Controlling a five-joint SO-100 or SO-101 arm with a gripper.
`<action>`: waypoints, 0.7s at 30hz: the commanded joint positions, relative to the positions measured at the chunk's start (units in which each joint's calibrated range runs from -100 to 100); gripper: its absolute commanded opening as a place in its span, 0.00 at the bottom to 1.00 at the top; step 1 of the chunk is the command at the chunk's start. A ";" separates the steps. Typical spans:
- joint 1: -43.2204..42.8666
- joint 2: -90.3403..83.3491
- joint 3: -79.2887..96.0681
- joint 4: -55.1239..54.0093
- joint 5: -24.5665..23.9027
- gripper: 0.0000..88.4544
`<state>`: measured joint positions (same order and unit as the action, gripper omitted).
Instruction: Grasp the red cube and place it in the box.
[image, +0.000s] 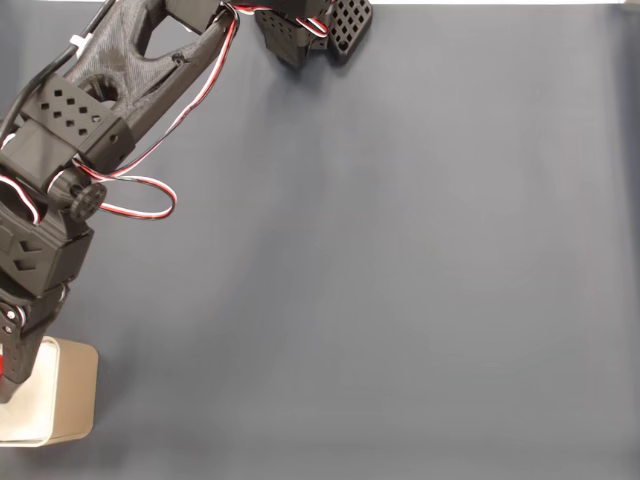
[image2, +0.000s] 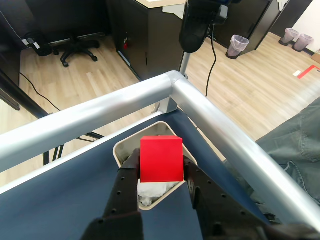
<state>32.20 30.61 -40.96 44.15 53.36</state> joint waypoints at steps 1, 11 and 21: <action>0.55 -0.20 -3.11 -1.20 0.44 0.10; -0.09 -0.37 -3.38 -1.69 0.15 0.10; -0.95 -0.89 -3.02 -1.86 0.05 0.10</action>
<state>32.05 31.65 -41.41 43.75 53.50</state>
